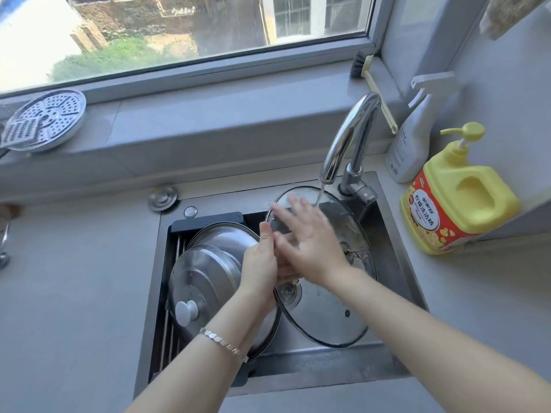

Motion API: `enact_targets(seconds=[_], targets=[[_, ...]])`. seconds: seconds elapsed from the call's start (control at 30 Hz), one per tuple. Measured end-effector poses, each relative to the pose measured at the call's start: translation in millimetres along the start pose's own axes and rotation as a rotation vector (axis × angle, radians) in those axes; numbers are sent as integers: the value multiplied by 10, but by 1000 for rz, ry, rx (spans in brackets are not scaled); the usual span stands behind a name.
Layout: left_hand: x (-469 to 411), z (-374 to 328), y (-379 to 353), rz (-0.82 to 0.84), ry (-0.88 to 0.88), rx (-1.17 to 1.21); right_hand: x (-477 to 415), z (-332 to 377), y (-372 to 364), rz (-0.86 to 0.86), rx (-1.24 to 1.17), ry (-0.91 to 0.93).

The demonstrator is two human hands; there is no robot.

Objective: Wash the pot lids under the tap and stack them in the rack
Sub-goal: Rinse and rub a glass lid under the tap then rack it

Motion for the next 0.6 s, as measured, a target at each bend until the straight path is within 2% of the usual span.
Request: enact_targets(seconds=[0.07,0.13,0.2,0.27,0.3,0.33,0.37,0.43,0.47,0.53,0.6], targets=[[65,-19,-47,60,1,20,-249,-535,178,-31,-8,-261],[66,-55,-67,75,-24,14,-321,-675,259,-67,-22,-377],[17,-109,-50,33,-62,22,-252,-284,203,-95,-2,-211],[-27,-147,24,-55,-81,4,-15,280,102,-80,-10,116],[-41,-143,41,-70,-78,3,54,372,50,-44,13,213],[-42,-129,29,-52,-73,16,18,319,57,-20,25,232],[-28,-121,3,-20,-68,30,-101,119,92,-10,13,144],[-6,-95,-38,29,-55,34,-332,-472,206,-34,-81,-206],[-1,-84,-47,32,-56,30,-375,-658,258,-65,-128,-321],[-15,-104,-39,-5,-74,38,-372,-567,209,-76,-125,-314],[-80,-115,20,-87,-74,70,-222,-85,12,-47,-93,-92]])
Point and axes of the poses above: each hand's wrist, its own x-axis away from the middle knuckle, its own y-axis out of the back of the hand, z = x × y, the point moved 10 cm from there along -x, towards the middle knuckle, and after that the axes turned 6 degrees about -x, right-handed, at the moved point
